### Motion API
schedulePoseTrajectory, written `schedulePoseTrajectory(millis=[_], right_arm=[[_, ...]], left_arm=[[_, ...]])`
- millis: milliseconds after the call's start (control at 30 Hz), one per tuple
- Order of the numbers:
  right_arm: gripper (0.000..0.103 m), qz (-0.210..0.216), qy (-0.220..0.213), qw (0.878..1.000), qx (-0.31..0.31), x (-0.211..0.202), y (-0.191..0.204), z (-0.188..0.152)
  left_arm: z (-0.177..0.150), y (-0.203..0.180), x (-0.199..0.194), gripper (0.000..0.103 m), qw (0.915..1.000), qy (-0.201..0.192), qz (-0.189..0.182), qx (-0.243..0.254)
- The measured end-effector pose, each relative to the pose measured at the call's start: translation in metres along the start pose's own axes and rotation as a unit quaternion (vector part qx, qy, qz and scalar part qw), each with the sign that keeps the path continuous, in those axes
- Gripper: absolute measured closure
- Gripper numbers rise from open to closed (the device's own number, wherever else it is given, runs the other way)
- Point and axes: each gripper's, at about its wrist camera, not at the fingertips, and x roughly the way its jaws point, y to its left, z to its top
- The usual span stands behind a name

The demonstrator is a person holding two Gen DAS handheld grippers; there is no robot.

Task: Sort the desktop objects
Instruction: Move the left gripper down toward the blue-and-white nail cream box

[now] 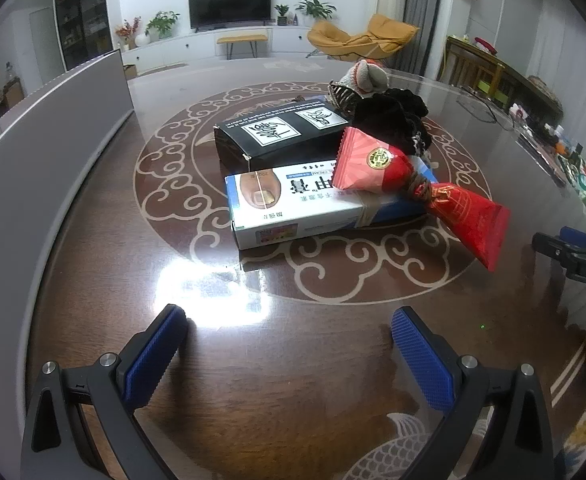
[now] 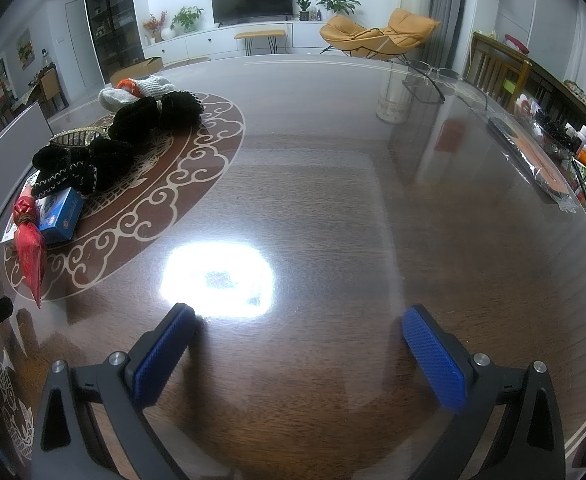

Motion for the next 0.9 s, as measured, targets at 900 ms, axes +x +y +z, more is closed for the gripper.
schedulePoseTrajectory(millis=[900], right_arm=[[0.0,0.001,0.0,1.0,-0.001,0.0,0.0,0.0]], left_arm=[[0.059,-0.018,0.007,0.0,0.9939,0.015,0.058,0.093]])
